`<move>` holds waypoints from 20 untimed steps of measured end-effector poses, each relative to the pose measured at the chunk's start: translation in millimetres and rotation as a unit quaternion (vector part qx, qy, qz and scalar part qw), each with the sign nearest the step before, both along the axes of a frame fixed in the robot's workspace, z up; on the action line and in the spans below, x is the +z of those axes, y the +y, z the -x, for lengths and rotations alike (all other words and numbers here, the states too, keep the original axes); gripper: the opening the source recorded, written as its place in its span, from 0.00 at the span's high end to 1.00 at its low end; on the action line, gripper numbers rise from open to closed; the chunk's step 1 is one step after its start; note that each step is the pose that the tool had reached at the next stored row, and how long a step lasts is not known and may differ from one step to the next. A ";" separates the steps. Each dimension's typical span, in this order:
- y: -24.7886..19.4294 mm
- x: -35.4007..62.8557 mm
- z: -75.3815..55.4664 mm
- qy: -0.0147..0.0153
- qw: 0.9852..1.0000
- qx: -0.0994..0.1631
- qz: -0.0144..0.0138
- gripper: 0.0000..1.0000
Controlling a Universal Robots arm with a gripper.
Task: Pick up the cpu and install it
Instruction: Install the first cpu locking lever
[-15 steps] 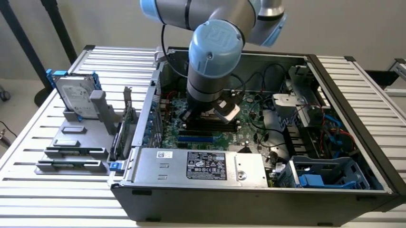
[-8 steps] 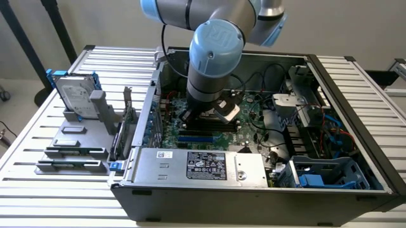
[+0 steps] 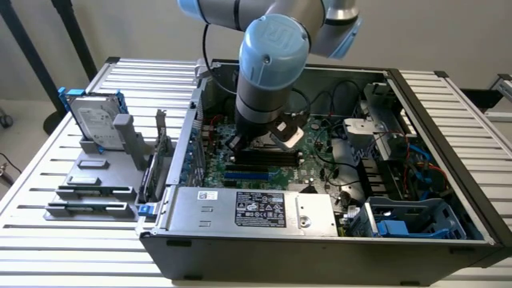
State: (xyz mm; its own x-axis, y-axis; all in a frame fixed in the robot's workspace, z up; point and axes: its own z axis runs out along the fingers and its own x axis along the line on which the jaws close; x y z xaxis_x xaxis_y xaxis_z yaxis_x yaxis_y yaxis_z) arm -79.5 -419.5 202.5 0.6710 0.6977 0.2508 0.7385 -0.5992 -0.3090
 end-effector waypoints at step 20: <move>41.9 26.5 1.5 0.000 1.000 0.021 0.009 0.89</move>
